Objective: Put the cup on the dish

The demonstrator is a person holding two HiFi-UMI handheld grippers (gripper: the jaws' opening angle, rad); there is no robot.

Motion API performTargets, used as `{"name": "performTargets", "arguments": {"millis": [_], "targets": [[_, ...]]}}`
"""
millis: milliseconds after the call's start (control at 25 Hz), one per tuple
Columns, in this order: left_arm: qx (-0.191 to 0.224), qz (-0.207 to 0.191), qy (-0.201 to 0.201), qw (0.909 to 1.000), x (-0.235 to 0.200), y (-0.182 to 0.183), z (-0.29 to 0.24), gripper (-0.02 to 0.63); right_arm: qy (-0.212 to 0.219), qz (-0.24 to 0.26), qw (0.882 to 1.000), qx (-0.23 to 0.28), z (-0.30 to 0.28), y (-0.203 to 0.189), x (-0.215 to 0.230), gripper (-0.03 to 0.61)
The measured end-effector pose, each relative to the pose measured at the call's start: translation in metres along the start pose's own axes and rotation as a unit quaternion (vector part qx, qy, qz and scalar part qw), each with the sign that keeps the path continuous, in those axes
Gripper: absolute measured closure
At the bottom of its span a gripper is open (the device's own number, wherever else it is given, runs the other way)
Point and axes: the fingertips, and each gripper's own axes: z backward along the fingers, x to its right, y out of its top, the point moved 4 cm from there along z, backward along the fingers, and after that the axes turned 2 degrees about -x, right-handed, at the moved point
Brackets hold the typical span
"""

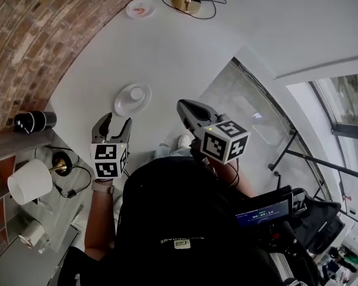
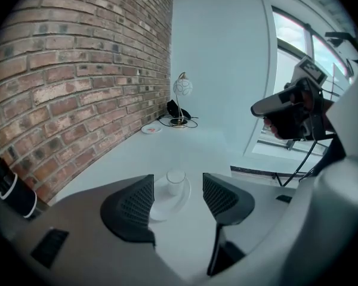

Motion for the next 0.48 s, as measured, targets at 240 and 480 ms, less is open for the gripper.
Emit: {"name": "performTargets", "arguments": {"millis": [240,480], "targets": [[0.024,0.054,0.033,0.9977,0.003,-0.014,0.030,0.351,0.047,0.019,0.998,-0.028,-0.016,-0.001,-0.014,0.575],[0.047,0.131,0.063,0.9882,0.005,-0.026,0.059,0.351,0.094,0.035,0.993,-0.058,-0.037,0.003,-0.028,0.575]]}}
